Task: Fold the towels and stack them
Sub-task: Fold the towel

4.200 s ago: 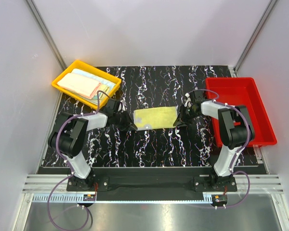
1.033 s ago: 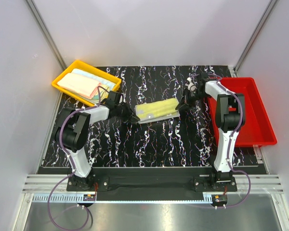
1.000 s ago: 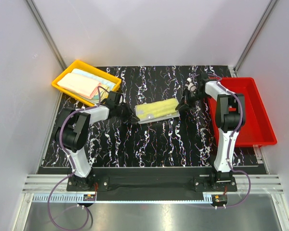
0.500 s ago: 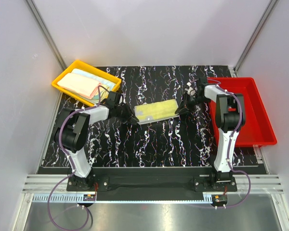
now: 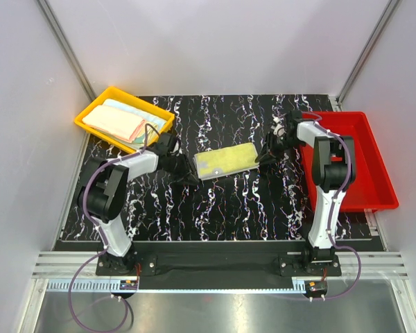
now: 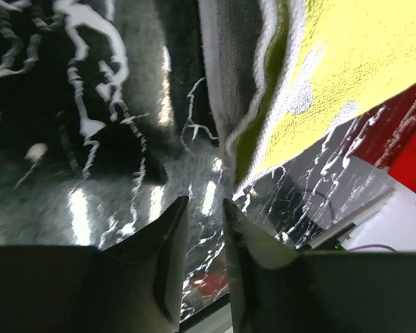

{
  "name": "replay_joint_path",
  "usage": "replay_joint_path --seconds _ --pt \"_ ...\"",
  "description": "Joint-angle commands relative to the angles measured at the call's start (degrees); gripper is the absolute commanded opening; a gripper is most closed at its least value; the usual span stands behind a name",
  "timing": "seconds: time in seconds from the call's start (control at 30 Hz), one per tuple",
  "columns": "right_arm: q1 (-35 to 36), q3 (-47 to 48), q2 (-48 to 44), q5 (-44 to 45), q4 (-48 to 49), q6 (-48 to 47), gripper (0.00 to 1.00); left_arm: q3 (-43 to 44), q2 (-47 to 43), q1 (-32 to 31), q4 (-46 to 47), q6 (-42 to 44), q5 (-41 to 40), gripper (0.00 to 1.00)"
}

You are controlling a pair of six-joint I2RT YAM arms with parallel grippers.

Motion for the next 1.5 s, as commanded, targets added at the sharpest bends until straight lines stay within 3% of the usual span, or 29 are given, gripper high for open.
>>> replay_joint_path --seconds 0.0,0.1,0.17,0.3,0.47,0.6,0.87,1.13,1.23,1.47 --pt "-0.9 0.4 -6.4 4.3 -2.2 0.4 0.34 7.0 -4.8 0.7 -7.0 4.4 -6.6 0.32" --pt "-1.1 0.5 -8.4 5.9 -2.8 1.6 0.36 13.5 -5.1 0.7 -11.1 7.3 -10.7 0.33" --pt "-1.0 0.9 -9.3 6.2 -2.9 3.0 0.35 15.0 -4.9 0.7 -7.3 7.7 -7.5 0.34" --pt "-0.6 1.7 -9.2 0.3 2.7 7.3 0.22 18.3 -0.4 0.6 -0.7 6.8 1.3 0.35" --pt "1.1 7.1 -2.8 -8.6 10.0 10.3 0.22 18.1 6.8 0.6 5.8 5.9 3.6 0.35" --pt "1.0 11.8 4.7 -10.9 12.1 11.2 0.21 16.1 10.7 0.7 8.0 6.5 2.7 0.35" --pt "0.4 18.2 12.6 -5.3 10.2 7.8 0.17 13.1 11.9 1.3 8.1 9.5 -2.1 0.34" --pt "0.4 18.3 4.9 -0.9 5.6 5.4 0.21 17.4 7.9 1.1 4.0 10.6 0.5 0.36" --pt "0.9 15.6 1.5 -3.4 4.6 5.0 0.22 16.8 4.6 0.6 4.3 10.5 0.9 0.37" --pt "2.0 4.7 -2.1 -10.9 11.5 7.6 0.22 9.0 5.1 -3.3 13.8 5.8 6.5 0.37"
